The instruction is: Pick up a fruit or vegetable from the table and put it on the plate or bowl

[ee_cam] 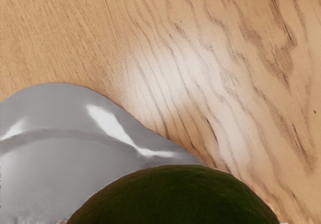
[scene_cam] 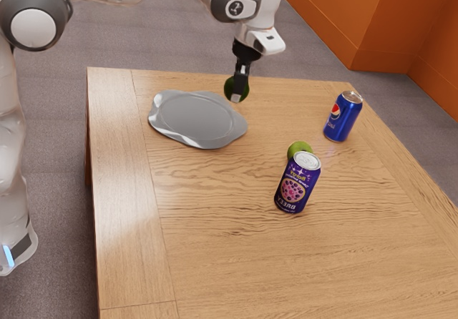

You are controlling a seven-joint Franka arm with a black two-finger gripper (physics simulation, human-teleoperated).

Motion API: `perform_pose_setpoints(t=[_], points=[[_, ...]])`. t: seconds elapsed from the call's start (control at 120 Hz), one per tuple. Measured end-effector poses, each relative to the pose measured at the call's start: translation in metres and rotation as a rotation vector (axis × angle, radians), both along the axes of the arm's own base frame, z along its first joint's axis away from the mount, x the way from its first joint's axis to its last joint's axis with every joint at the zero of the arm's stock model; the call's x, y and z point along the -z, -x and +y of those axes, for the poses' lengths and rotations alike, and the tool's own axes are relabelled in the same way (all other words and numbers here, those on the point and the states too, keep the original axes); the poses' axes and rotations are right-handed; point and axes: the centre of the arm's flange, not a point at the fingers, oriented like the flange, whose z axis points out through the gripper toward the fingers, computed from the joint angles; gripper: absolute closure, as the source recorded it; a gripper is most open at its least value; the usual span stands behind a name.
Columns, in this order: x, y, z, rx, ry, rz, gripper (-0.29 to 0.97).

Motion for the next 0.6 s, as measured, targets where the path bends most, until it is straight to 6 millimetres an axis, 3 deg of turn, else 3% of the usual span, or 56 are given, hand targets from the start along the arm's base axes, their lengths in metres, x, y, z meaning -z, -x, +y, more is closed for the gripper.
perform_pose_setpoints(t=[0.242,0.442,0.6], points=[[0.025,-0.002,0.025,-0.195,-0.107,0.117,0.31],[0.062,-0.001,0.1,-0.442,-0.167,0.147,0.31],[0.073,-0.012,0.097,-0.508,-0.179,0.117,0.31]])
